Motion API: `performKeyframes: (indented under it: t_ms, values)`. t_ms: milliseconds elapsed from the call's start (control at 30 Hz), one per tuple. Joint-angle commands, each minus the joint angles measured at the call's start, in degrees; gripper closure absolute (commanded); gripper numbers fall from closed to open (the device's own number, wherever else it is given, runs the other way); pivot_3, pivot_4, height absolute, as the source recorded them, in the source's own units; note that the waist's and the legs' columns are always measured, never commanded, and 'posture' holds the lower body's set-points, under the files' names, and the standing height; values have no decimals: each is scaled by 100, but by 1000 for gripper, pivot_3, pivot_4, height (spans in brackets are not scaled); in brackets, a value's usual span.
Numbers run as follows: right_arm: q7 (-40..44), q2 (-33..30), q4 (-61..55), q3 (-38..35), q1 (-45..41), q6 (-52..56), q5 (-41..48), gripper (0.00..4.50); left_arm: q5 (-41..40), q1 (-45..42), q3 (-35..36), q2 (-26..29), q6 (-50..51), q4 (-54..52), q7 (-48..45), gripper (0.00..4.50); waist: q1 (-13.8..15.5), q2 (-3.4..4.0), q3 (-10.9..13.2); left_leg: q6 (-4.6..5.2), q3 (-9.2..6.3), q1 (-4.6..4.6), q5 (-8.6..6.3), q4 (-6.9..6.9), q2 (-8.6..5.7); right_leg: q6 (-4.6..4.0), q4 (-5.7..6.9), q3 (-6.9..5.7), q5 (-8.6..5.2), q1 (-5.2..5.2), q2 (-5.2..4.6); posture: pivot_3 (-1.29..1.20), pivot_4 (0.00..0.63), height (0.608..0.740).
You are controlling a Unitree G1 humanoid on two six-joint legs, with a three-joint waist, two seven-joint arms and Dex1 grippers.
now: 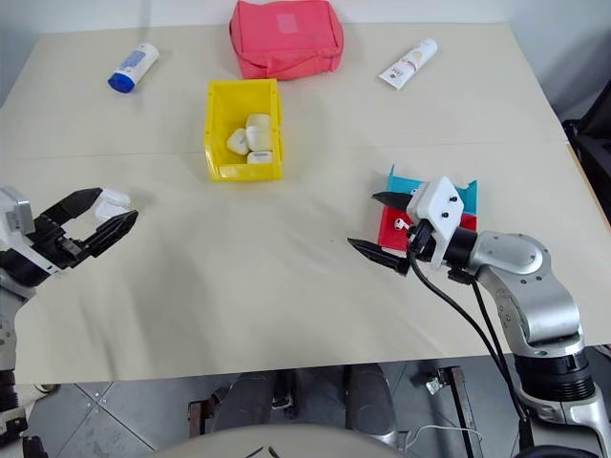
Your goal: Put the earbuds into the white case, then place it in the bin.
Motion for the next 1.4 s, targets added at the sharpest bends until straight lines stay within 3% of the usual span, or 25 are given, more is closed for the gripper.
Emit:
performKeyframes:
  t_ms: [33,233,433,600,767,900,1033,1133,1233,1400]
  values:
    - [71,-1,-4,-35,-74,-158,-19,0,25,25,133,6,-138,-244,90,34,-2,0,0,0,0,0,0,0,0,0,0,0,0,0,0,0,150,740]
    - [199,38,218,28,-268,-233,-54,0,-287,349,373,193,345,-545,80,34,-14,0,0,0,1,-1,0,0,2,0,2,2,0,0,0,0,150,740]
    - [473,43,601,104,-558,-374,-102,0,-632,1485,1152,626,1090,-912,-436,34,-33,-1,2,-7,9,1,-3,-2,18,-4,-1,9,-2,-4,2,0,150,740]
    - [786,-38,856,119,-735,-450,-81,0,-487,1880,1679,703,929,-713,-537,34,-3,-1,2,-10,15,5,-5,0,20,-7,-3,20,-4,-7,-3,0,150,740]
    - [979,-41,1021,134,-869,-514,-122,0,-336,1873,1689,864,833,-442,-727,34,-9,-1,2,-13,7,5,-7,-2,10,-10,-2,40,-5,-7,-28,0,150,740]
    - [1003,17,1072,172,-950,-544,-171,0,-67,1381,1213,1124,824,-211,-615,34,-11,0,2,-14,5,4,-8,-3,10,-14,0,40,-8,-9,-29,0,150,740]
    - [1034,11,979,191,-894,-520,-164,0,207,511,462,1468,1469,-334,-5,34,4,-1,2,-14,2,3,-8,-3,6,-14,3,39,-7,-7,-31,0,150,740]
    - [1023,-19,840,155,-797,-457,-131,0,220,-148,-222,1889,2655,-502,353,34,-10,-2,2,-10,4,2,-7,-4,0,-12,9,37,-6,-8,-32,0,150,740]
    - [996,-59,710,112,-701,-380,-105,0,272,-974,-1553,2765,4560,-432,303,34,-22,-6,5,-8,11,1,-7,-6,0,-9,33,25,-5,-12,-5,0,150,740]
    - [966,-127,420,41,-499,-216,-37,0,655,-2245,-2588,2856,5108,-71,465,34,-11,-9,11,-8,45,3,-6,-6,5,-8,44,36,-6,-30,32,0,150,740]
